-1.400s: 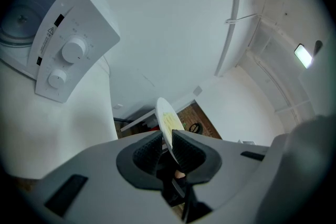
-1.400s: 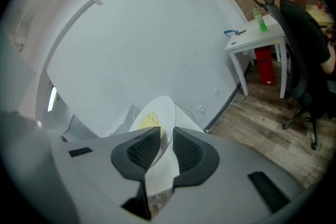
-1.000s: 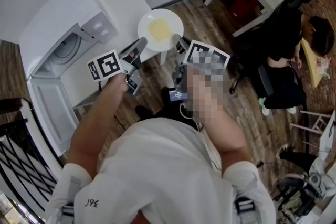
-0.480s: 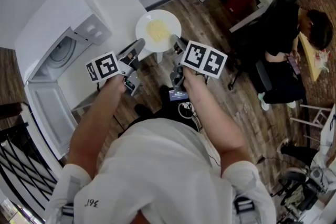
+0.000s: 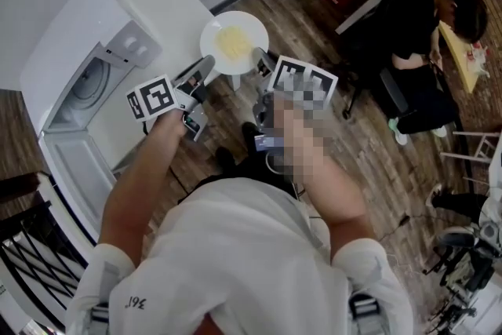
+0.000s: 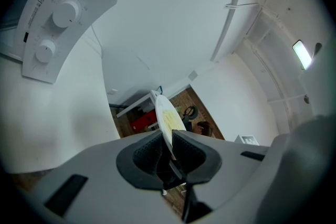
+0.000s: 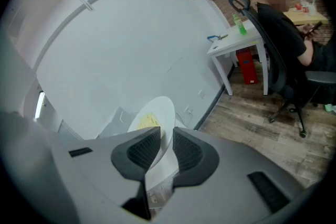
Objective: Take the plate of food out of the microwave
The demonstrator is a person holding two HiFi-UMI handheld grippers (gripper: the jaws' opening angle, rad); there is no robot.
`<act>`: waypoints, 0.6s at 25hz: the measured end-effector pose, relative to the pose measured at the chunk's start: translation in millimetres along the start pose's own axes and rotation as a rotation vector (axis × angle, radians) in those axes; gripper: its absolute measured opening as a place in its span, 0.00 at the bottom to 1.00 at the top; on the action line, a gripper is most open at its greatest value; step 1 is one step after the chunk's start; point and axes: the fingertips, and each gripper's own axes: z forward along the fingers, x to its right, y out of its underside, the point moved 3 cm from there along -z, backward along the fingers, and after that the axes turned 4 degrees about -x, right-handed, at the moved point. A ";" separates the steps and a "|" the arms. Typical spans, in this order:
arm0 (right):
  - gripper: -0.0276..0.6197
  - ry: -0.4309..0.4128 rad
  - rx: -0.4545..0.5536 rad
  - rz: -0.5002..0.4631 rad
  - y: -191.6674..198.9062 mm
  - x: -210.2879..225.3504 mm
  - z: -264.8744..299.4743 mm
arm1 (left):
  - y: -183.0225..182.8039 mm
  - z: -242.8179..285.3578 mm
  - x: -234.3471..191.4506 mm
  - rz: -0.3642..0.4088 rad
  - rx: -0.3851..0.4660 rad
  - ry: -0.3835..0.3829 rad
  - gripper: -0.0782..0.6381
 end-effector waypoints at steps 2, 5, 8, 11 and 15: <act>0.16 0.014 0.011 0.005 8.0 -0.2 -4.9 | 6.0 -4.2 -0.6 0.003 -0.019 0.007 0.19; 0.16 0.029 0.024 0.017 16.2 -0.8 -12.9 | 11.2 -12.6 -2.4 0.034 -0.048 -0.029 0.19; 0.16 0.034 0.029 0.029 20.7 -0.3 -21.3 | 16.8 -16.3 3.6 0.043 -0.059 -0.031 0.19; 0.16 0.031 0.026 0.032 21.8 -0.1 -25.1 | 18.3 -18.7 5.3 0.054 -0.062 -0.047 0.19; 0.16 0.029 0.018 0.021 17.5 2.5 -22.0 | 19.0 -11.7 6.6 0.020 -0.047 -0.011 0.19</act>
